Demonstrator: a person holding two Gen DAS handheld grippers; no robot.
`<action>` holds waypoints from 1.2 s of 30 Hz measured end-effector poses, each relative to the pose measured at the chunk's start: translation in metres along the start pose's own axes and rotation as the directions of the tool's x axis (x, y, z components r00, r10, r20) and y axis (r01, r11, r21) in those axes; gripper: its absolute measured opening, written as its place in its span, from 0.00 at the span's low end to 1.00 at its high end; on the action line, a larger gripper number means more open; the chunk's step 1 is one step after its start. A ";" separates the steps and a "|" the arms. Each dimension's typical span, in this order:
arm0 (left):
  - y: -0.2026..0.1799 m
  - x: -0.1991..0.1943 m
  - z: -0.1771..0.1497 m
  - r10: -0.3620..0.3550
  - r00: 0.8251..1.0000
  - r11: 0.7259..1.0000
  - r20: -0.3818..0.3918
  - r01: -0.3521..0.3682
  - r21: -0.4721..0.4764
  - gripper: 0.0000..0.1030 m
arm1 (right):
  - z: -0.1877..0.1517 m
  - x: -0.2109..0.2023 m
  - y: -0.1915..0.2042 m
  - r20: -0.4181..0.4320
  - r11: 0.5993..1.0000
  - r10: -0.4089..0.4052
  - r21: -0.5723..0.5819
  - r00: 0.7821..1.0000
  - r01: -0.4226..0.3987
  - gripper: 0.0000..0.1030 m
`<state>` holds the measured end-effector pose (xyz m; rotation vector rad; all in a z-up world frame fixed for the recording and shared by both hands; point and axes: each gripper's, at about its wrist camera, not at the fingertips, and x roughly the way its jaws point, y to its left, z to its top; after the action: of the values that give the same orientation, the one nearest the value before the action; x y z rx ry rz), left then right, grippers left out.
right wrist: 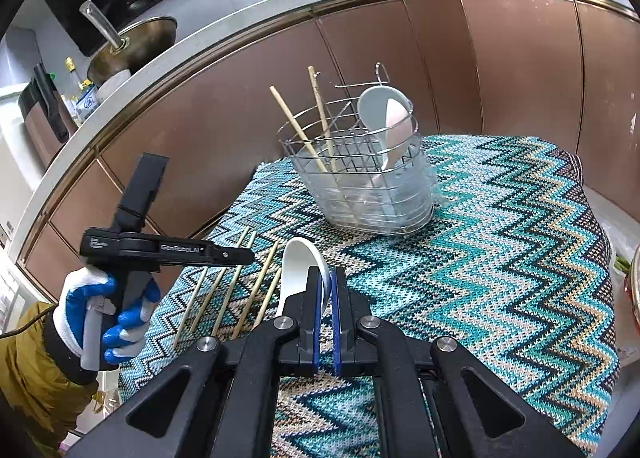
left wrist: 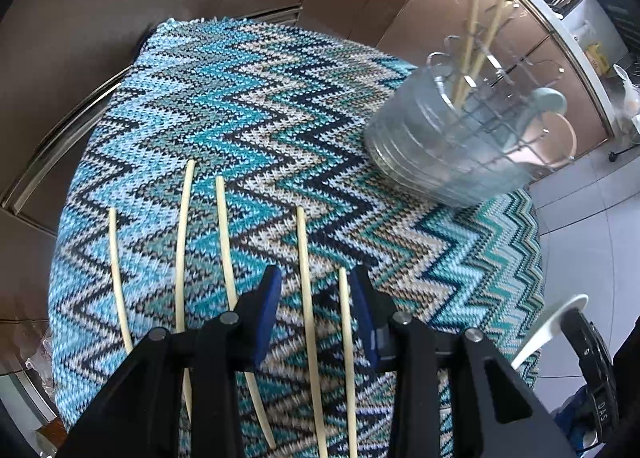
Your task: Organize utensils
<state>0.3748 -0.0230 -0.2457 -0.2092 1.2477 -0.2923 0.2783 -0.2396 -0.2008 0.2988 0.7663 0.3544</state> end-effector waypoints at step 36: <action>0.014 -0.019 -0.020 -0.017 1.000 0.999 -0.003 0.017 -0.030 0.05 | 0.000 -0.032 0.015 0.052 1.000 -0.015 -0.011 0.999 0.015 0.04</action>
<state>0.3511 -0.0038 -0.2388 -0.2455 1.2543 -0.2887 0.2542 -0.2394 -0.1756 0.2899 0.7150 0.3355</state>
